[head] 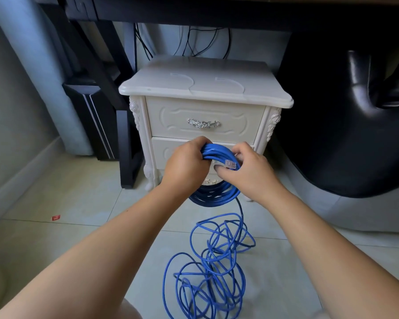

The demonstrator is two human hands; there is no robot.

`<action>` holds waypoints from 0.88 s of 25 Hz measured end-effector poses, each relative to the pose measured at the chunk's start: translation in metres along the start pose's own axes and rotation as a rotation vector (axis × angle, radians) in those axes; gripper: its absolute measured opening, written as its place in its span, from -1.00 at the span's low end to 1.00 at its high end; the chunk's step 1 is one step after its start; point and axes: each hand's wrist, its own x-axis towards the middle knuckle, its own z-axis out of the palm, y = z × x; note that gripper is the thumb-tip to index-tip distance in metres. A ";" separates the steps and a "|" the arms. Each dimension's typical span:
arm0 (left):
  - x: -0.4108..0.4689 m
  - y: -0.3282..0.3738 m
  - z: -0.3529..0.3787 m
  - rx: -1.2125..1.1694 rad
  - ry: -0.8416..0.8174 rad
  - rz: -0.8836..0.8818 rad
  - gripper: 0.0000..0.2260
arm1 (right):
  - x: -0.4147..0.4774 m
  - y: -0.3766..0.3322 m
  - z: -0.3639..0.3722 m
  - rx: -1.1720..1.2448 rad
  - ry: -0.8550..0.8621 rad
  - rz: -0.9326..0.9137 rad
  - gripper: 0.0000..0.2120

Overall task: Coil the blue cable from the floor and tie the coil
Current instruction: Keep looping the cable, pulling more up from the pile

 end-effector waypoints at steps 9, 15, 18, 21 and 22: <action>0.004 -0.005 -0.012 -0.460 0.107 -0.181 -0.90 | -0.011 0.010 0.022 0.526 -0.217 0.161 -0.73; -0.004 0.000 -0.005 -0.750 0.038 -0.323 -0.92 | -0.005 -0.002 0.020 0.530 0.020 0.201 -0.91; -0.001 0.000 -0.008 -0.756 -0.011 -0.320 -0.93 | 0.000 -0.008 0.013 0.389 0.119 0.106 -0.94; 0.003 -0.012 -0.017 -0.568 -0.194 -0.207 -0.70 | 0.007 -0.004 0.006 0.186 0.151 0.062 -0.92; 0.003 -0.017 -0.020 -0.533 -0.292 -0.169 -0.56 | 0.008 -0.003 0.003 0.100 0.138 0.061 -0.90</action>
